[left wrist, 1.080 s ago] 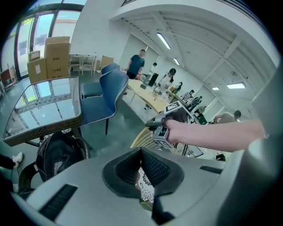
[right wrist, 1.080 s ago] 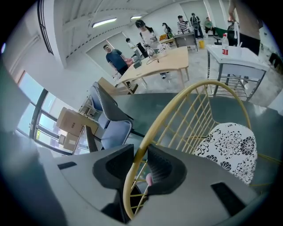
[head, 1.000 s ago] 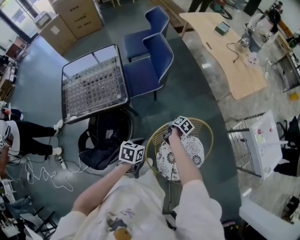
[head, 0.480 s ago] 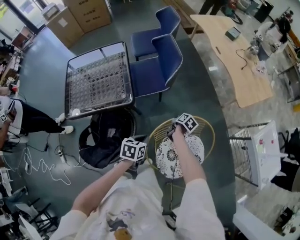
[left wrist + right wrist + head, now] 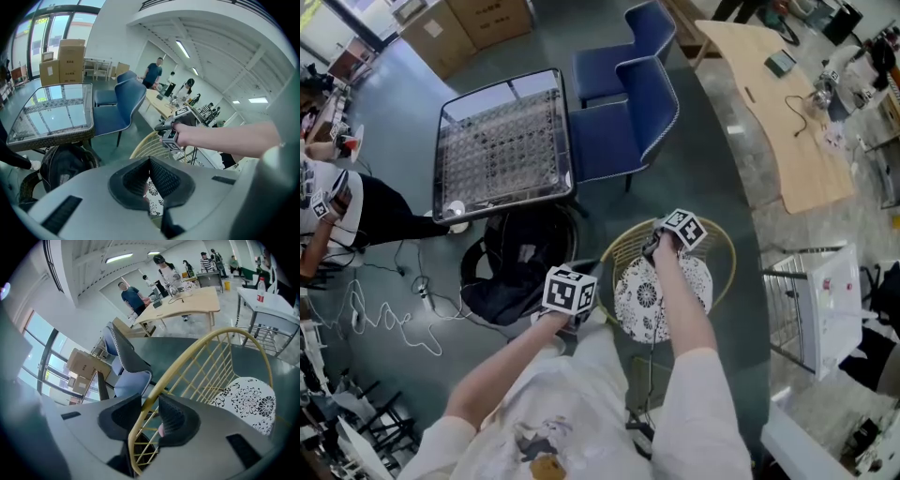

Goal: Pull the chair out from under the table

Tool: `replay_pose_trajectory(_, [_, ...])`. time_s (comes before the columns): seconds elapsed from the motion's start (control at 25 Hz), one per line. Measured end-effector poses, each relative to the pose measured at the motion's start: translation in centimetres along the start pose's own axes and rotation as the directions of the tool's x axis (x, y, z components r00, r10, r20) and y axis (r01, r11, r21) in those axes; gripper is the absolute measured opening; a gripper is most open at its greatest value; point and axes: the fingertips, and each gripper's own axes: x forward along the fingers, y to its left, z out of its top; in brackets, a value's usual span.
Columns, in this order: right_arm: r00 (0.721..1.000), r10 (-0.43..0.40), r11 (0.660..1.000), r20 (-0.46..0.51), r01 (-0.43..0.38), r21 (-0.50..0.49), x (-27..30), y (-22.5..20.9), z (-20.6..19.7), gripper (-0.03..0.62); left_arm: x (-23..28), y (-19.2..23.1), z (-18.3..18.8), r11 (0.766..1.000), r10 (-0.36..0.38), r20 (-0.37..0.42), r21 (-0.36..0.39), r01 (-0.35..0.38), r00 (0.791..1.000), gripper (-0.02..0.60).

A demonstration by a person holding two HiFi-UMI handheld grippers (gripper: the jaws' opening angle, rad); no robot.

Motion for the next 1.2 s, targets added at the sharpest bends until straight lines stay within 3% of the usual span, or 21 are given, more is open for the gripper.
replay_pose_trajectory(0.24, [1.000,0.019,1.000,-0.001,-0.019,-0.004,-1.3,-0.2,-1.2,0.101,-0.5,-0.2,-1.1,1.000,-0.021,-0.004,0.012,0.021,1.000,0.002])
replay_pose_trajectory(0.44, [0.998,-0.023,0.999,0.060,0.024,-0.023,-3.9,-0.3,-1.8,0.101,-1.9,-0.1,-1.7,0.998,-0.044,-0.004,0.040,0.044,0.999,0.002])
replay_pose_trajectory(0.64, [0.995,-0.010,1.000,0.104,0.011,-0.015,-7.5,-0.2,-3.4,0.101,-3.8,-0.7,-2.8,0.993,-0.082,-0.011,0.085,0.083,0.997,0.002])
replay_pose_trajectory(0.96, [0.991,0.046,0.990,0.129,-0.028,-0.138,-14.5,0.6,-7.7,0.052,-7.0,-2.2,-5.2,0.982,-0.145,-0.012,0.119,0.145,0.989,0.002])
replay_pose_trajectory(1.2, [0.984,0.082,0.949,0.158,-0.028,-0.314,-19.4,0.9,-11.9,0.028,-9.3,-3.0,-7.5,0.969,-0.189,-0.016,0.156,0.189,0.982,0.002])
